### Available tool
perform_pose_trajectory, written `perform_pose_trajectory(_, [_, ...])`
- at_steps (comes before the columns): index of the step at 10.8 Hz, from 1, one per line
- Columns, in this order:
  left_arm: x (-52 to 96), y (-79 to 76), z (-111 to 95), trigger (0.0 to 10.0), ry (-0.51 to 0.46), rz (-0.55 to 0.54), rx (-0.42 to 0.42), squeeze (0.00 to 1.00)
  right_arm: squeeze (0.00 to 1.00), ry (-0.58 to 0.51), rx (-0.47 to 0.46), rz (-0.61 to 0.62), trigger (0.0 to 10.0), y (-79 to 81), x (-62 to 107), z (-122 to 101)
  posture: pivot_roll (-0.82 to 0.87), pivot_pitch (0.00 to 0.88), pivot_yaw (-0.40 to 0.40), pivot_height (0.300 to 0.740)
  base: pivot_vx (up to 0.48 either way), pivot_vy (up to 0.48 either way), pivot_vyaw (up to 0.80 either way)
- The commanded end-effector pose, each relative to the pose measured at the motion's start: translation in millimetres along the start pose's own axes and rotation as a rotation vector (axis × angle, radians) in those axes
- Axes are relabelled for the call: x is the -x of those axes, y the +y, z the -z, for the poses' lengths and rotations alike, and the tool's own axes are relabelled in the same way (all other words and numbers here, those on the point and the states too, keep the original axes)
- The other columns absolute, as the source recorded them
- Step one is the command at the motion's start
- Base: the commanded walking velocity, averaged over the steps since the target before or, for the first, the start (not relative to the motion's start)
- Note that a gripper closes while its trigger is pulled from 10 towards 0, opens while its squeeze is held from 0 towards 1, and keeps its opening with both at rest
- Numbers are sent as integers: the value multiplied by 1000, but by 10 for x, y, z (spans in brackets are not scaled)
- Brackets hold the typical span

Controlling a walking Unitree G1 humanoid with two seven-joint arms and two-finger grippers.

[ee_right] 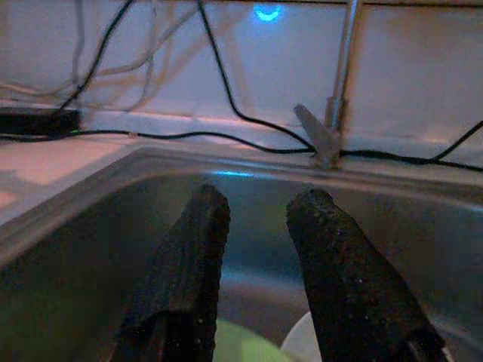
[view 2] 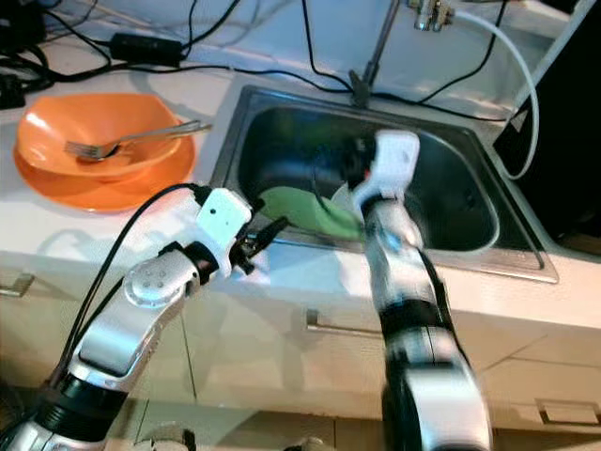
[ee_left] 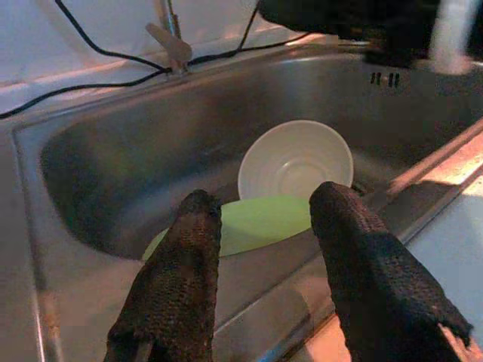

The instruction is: Kitchen organization

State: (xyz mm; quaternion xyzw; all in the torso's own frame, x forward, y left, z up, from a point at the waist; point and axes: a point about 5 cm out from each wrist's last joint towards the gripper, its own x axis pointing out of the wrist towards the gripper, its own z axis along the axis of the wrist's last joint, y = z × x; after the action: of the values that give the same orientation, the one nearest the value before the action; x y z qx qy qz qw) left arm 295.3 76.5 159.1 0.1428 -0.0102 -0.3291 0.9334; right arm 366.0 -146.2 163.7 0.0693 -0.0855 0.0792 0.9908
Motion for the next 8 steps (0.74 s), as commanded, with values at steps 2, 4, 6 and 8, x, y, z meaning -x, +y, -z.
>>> perform_pose_trajectory(2, [-1, -14, 80, 10000, 28, -16, -3, 0, 0, -24, -4, -77, 10000, 52, 124, -61, -4, 19, -155, 719, 0, 0, 0])
perform_pose_trajectory(4, [-18, 2, 72, 10000, 20, -26, -16, 0, 0, -4, -35, -77, 10000, 119, 243, -34, -15, 25, -148, 719, 0, 0, 0])
perform_pose_trajectory(6, [-33, 92, 28, 10000, -6, -105, -39, 0, 0, 13, -77, -117, 10000, 242, 307, -32, -17, 43, -148, 719, 0, 0, 0])
perform_pose_trajectory(8, [-38, 252, -107, 10000, -49, -204, -146, 0, 0, 46, -95, -145, 10000, 349, 352, 17, -17, 55, -149, 719, 0, 0, 0])
